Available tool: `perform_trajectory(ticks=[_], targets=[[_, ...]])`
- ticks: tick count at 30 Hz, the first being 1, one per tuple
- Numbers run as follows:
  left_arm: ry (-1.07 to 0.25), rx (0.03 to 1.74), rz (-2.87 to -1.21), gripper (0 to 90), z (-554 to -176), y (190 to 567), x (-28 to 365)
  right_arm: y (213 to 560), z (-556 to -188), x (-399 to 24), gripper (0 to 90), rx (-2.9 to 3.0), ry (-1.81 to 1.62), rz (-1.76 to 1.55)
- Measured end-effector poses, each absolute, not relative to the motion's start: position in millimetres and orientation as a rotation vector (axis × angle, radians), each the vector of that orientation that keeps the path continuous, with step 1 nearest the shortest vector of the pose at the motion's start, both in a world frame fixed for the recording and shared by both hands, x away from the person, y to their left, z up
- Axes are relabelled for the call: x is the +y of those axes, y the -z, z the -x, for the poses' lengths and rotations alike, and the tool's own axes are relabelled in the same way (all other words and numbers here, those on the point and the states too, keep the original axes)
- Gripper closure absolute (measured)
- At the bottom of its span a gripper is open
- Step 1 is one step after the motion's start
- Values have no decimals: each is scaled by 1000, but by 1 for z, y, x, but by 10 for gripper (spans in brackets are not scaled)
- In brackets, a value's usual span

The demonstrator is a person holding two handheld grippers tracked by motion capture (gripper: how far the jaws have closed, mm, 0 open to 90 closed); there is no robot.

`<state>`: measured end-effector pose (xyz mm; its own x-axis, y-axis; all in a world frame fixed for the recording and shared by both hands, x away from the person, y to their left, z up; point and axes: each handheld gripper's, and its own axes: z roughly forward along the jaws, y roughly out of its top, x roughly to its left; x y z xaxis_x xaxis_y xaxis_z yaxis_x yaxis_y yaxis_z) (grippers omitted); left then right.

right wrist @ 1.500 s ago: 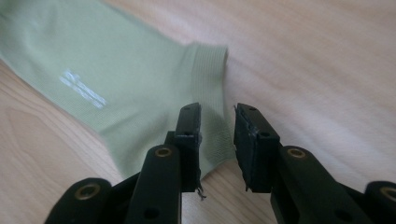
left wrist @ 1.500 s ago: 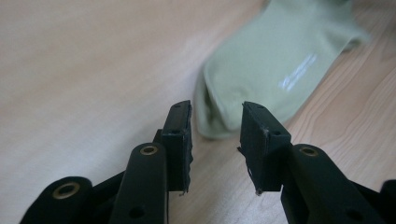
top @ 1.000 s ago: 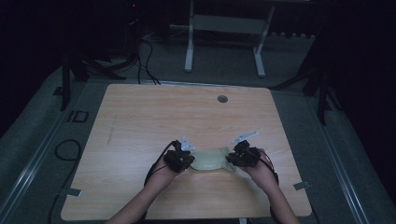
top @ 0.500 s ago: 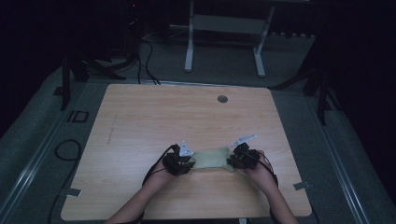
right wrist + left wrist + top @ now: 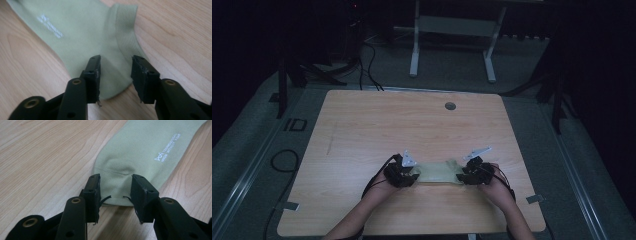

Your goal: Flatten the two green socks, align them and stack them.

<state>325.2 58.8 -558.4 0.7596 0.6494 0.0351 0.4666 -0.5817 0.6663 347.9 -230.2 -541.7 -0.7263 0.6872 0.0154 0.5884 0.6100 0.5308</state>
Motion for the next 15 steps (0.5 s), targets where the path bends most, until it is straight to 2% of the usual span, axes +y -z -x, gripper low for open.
perform_trajectory(ticks=[3, 15], targets=[[-368, 835, -2299, 595, -326, 558, 60, 544, -350, -236, 537, 2637, -783, -1072], [-412, 900, -2289, 588, -341, 557, 68, 545, -374, -224, 539, 2600, -798, -1069]])
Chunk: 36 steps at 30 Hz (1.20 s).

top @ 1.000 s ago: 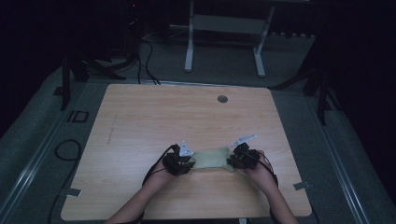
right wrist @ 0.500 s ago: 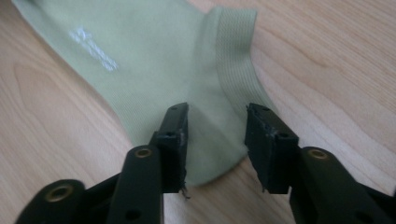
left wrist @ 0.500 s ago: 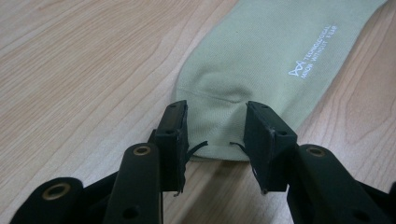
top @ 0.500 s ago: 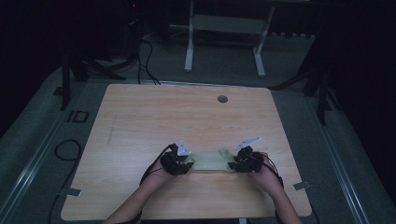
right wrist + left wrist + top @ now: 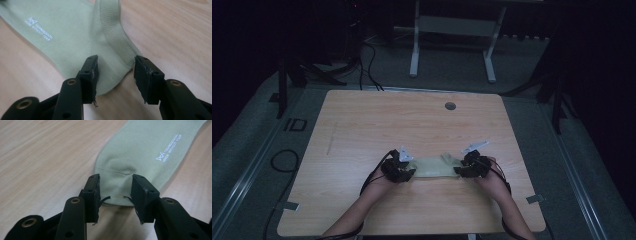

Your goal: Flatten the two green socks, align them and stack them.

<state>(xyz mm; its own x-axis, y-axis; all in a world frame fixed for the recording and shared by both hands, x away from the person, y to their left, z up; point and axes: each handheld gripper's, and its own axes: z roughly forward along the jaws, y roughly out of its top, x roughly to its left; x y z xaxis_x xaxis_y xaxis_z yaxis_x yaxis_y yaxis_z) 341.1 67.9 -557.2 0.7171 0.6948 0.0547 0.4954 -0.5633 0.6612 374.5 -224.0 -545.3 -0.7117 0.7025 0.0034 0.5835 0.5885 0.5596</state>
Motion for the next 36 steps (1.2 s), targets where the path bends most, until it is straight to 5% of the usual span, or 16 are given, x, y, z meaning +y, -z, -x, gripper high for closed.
perform_trajectory(ticks=[13, 22, 26, 32, 36], targets=[[-466, 925, -2301, 568, -365, 555, 69, 545, -394, -214, 532, 2556, -800, -1122], [-419, 975, -2156, 266, -356, 537, 81, 529, -381, -210, 327, 2546, -931, -1051], [-380, 984, -2114, 234, -353, 532, 88, 523, -377, -213, 154, 2531, -1013, -1079], [-397, 1012, -2100, 78, -347, 536, 95, 521, -374, -215, 134, 2495, -1025, -1108], [-395, 1033, -2067, 73, -342, 537, 99, 522, -370, -217, 136, 2439, -1019, -1086]])
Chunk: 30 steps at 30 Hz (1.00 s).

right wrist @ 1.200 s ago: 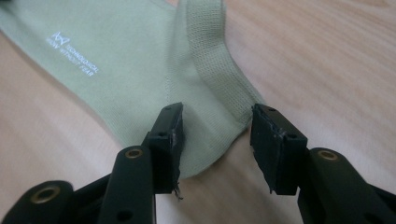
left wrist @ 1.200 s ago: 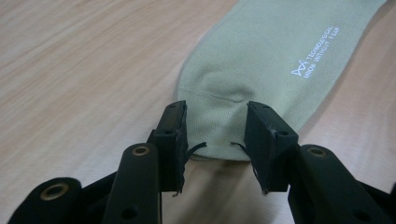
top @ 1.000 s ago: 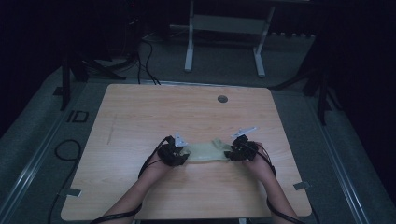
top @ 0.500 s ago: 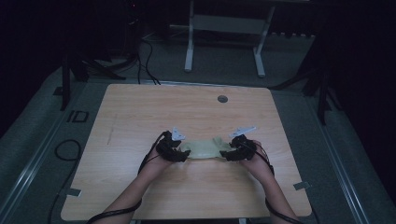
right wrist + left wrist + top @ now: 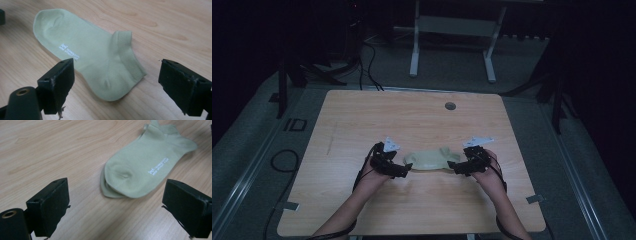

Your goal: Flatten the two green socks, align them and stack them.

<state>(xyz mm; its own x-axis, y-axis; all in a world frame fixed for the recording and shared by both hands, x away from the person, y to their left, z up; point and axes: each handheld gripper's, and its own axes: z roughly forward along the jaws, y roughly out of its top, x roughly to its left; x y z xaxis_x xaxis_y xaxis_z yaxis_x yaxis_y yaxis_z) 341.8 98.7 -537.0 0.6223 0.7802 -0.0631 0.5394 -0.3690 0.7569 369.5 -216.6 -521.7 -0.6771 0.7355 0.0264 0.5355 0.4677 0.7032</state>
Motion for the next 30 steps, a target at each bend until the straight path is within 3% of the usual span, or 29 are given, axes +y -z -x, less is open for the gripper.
perform_trajectory(ticks=[11, 30], targets=[[-439, 1025, -2069, 57, -323, 543, 108, 522, -358, -226, 137, 2408, -1029, -1084], [-461, 1128, -2012, 58, -294, 559, 150, 535, -337, -277, 138, 2347, -1040, -1167]])
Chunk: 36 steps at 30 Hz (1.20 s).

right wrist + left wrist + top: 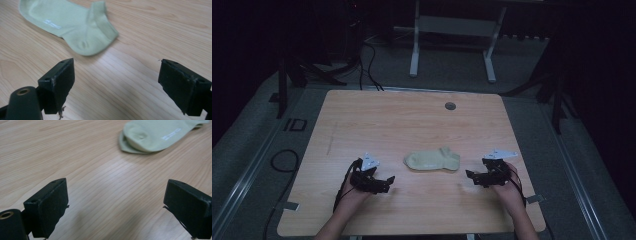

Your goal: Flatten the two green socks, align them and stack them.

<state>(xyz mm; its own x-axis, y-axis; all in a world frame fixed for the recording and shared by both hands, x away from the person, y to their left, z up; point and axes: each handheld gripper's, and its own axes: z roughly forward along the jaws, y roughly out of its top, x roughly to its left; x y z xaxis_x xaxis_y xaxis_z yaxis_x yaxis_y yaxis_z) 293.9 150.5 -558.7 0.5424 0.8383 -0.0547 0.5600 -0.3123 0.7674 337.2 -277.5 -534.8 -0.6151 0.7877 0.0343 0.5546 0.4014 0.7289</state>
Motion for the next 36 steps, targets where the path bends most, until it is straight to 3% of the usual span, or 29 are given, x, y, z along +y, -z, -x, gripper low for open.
perform_trajectory(ticks=[36], targets=[[-516, 1326, -1904, 57, -250, 564, 243, 553, -308, -351, 141, 2196, -1007, -1426]])
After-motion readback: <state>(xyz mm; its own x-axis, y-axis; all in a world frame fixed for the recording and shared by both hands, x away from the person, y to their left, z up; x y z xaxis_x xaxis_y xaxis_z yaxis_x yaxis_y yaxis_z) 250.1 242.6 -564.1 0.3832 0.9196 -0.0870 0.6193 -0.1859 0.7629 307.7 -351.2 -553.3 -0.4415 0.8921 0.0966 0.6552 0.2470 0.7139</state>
